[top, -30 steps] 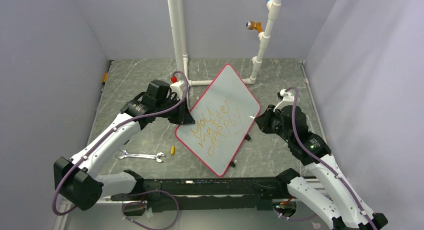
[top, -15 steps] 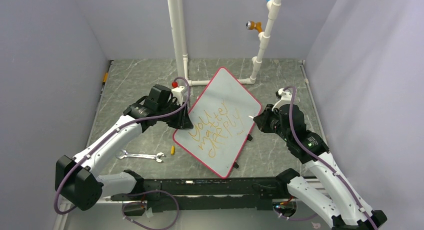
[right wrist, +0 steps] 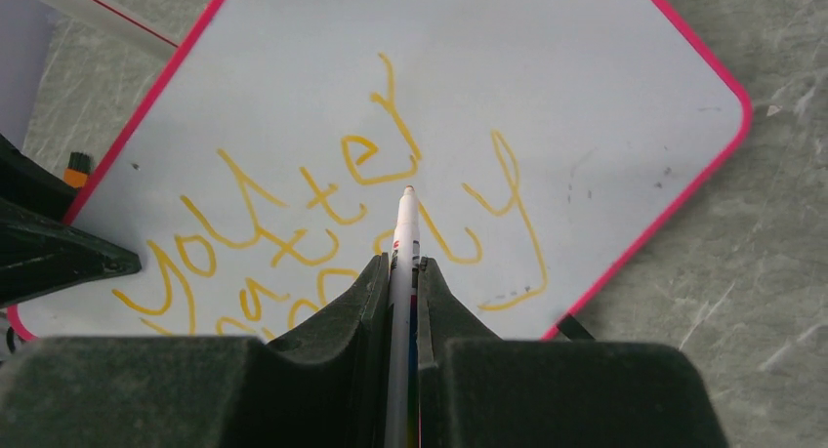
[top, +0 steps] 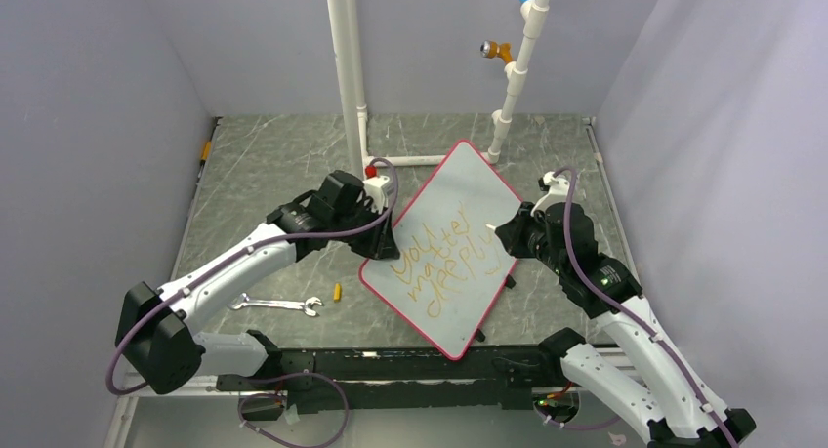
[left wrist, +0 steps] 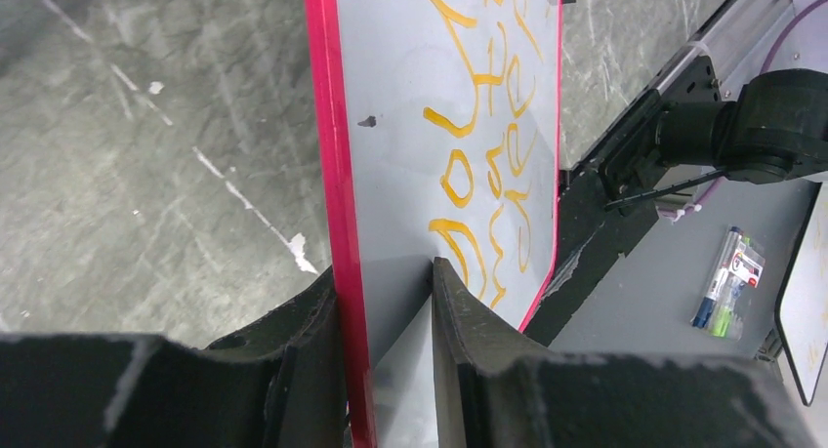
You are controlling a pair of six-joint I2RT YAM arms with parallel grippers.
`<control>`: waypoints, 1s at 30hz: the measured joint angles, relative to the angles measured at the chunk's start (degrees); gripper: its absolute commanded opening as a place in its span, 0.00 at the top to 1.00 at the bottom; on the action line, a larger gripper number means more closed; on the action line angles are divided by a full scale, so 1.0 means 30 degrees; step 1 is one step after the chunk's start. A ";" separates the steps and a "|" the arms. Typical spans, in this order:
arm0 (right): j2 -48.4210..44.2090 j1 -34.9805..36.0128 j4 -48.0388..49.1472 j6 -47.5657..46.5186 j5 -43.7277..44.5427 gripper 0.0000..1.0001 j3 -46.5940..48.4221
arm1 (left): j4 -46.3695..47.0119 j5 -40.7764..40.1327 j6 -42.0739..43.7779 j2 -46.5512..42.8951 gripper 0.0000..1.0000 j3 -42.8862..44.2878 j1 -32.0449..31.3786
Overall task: Write a sentence on the whiteboard
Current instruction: Place the whiteboard at the center of the board.
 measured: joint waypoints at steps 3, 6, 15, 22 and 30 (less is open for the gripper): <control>-0.0095 0.0000 -0.0022 -0.0058 0.0182 1.00 0.0000 | 0.0328 -0.0087 -0.0240 0.0503 0.63 0.0197 -0.0605; -0.0277 0.0000 -0.0109 -0.0131 0.0342 1.00 0.0000 | 0.0328 -0.0306 -0.0255 0.0772 0.57 0.0270 -0.0969; -0.0758 0.0000 -0.0852 -0.0277 0.0641 1.00 0.0095 | -0.0270 -0.1377 0.0262 0.0889 0.43 0.0270 -0.1523; -0.0772 0.0000 -0.1056 -0.0423 0.0860 1.00 0.0466 | -0.0408 -0.1727 0.0262 0.0882 0.40 0.0430 -0.1552; -0.0743 0.0000 -0.1100 -0.0423 0.0889 1.00 0.0517 | -0.1421 -0.2790 0.0248 -0.0138 0.32 0.1290 -0.1625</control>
